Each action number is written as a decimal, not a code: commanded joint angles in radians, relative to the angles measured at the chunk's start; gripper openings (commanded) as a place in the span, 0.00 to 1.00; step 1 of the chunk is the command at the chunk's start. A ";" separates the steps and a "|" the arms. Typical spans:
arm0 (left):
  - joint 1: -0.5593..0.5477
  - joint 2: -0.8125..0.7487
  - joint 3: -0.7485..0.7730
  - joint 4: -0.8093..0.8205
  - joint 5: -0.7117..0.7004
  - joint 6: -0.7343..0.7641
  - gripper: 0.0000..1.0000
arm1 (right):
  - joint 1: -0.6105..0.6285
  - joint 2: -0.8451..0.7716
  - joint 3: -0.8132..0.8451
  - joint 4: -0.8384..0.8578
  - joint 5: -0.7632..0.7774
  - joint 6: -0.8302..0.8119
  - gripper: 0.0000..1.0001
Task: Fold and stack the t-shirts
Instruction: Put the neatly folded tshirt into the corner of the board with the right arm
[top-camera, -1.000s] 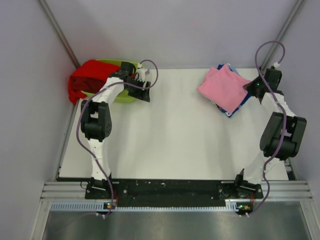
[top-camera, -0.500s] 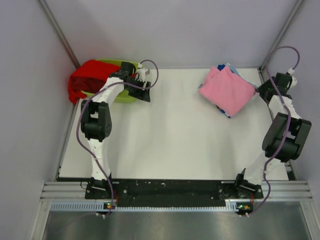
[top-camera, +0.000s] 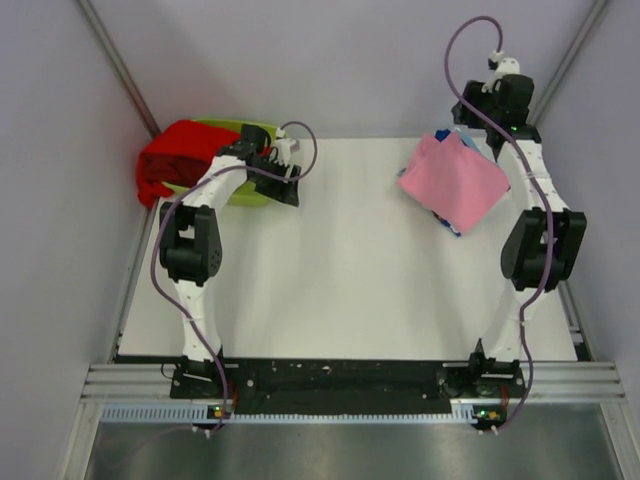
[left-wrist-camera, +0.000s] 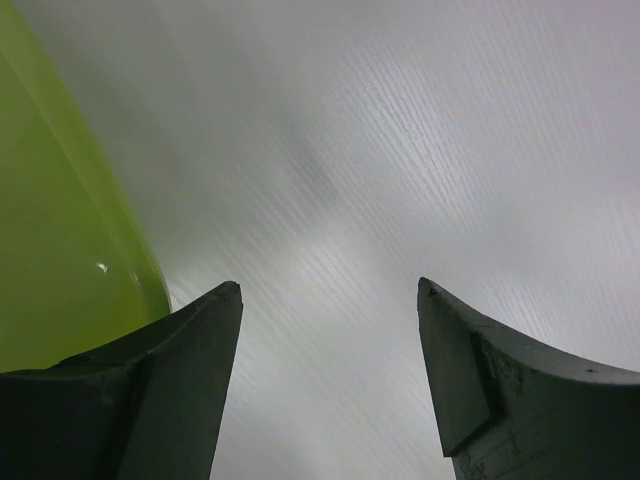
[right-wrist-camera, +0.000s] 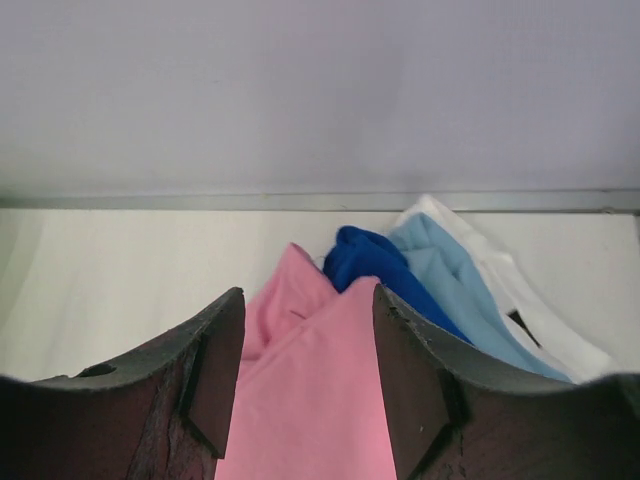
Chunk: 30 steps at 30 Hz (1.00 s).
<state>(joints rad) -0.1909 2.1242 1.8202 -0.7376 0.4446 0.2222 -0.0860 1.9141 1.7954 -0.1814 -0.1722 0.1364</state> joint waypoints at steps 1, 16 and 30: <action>-0.002 -0.095 -0.035 -0.008 -0.003 0.034 0.75 | 0.037 0.181 0.159 -0.093 -0.038 -0.083 0.53; -0.005 -0.076 -0.036 -0.016 0.003 0.029 0.75 | 0.080 0.324 0.259 -0.105 0.193 -0.182 0.43; -0.008 -0.063 -0.024 -0.025 0.000 0.035 0.75 | 0.081 0.395 0.303 -0.105 0.148 -0.075 0.35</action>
<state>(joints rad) -0.1967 2.0815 1.7718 -0.7647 0.4397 0.2390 -0.0135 2.2784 2.0506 -0.2996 0.0364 0.0193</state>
